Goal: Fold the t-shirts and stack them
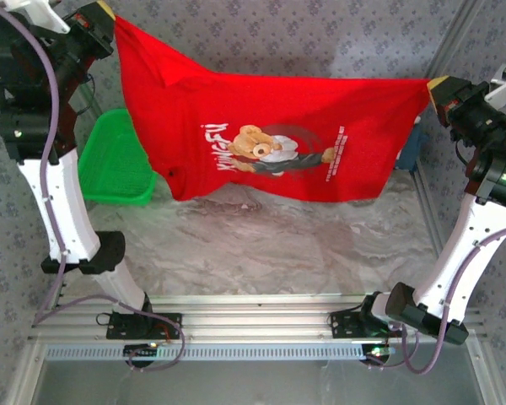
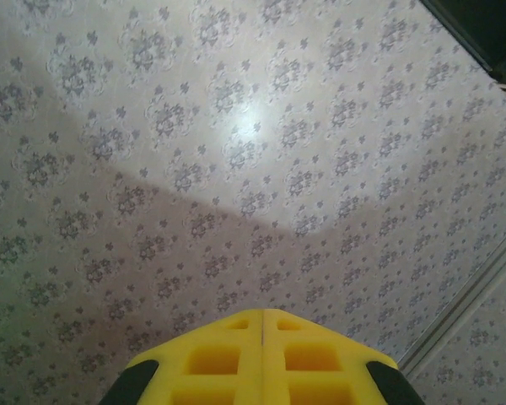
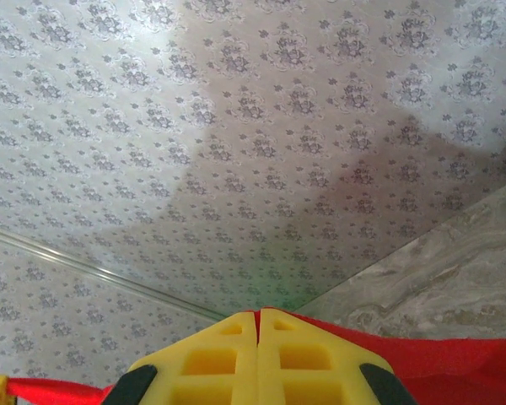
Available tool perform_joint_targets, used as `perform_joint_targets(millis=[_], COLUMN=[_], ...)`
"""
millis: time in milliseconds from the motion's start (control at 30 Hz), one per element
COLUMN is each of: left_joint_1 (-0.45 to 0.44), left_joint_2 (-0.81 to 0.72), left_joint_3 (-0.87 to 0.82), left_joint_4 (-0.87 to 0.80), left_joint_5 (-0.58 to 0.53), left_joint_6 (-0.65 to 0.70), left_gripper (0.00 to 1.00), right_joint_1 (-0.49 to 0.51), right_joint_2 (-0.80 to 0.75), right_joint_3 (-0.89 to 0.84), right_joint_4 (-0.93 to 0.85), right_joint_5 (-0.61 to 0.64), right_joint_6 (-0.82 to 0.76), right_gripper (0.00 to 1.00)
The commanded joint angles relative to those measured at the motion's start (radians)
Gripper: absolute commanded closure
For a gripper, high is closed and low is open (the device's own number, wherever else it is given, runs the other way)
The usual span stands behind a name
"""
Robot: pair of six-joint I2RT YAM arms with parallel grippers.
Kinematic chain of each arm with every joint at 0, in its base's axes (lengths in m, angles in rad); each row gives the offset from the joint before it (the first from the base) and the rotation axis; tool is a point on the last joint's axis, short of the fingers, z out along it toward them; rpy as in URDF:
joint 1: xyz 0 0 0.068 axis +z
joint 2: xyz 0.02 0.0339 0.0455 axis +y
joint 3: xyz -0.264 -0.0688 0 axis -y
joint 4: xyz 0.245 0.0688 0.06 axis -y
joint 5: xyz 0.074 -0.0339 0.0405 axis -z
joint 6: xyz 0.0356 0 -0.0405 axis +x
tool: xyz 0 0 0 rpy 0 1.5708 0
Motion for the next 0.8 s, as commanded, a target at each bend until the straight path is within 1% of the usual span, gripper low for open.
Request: perform_joint_targets(millis=[0,100,133,267,367,467,600,700,767], left_joint_1=[0.006,0.007,0.007,0.006,0.004,0.005,0.02,0.051,0.084], left_joint_2=[0.007,0.038,0.05,0.103,0.15,0.184,0.205,0.195,0.181], left_joint_3=[0.027,0.028,0.027,0.041,0.066,0.087,0.094,0.096,0.096], left_joint_4=[0.091,0.097,0.128,0.168,0.2,0.247,0.299,0.308,0.326], left_joint_5=[0.013,0.026,0.033,0.054,0.063,0.063,0.07,0.084,0.098], left_joint_6=[-0.016,-0.029,-0.036,-0.068,-0.095,-0.108,-0.121,-0.121,-0.136], left_gripper=[0.95,0.96,0.96,0.96,0.95,0.95,0.95,0.95,0.95], right_joint_1=[-0.01,-0.008,-0.007,0.001,0.019,0.034,0.038,0.038,0.038], right_joint_2=[0.023,0.043,0.058,0.135,0.204,0.29,0.407,0.477,0.498], right_joint_3=[-0.037,-0.077,-0.076,-0.06,-0.037,0.041,0.199,0.335,0.386], right_joint_4=[0.03,0.058,0.059,0.084,0.139,0.188,0.225,0.22,0.214], right_joint_5=[-0.016,-0.01,-0.01,-0.004,0.004,0.008,-0.007,-0.033,-0.049], right_joint_6=[0.012,-0.003,-0.013,-0.037,-0.03,-0.021,0.017,0.045,0.053], right_gripper=[1.0,1.0,1.0,1.0,1.0,1.0,1.0,1.0,1.0])
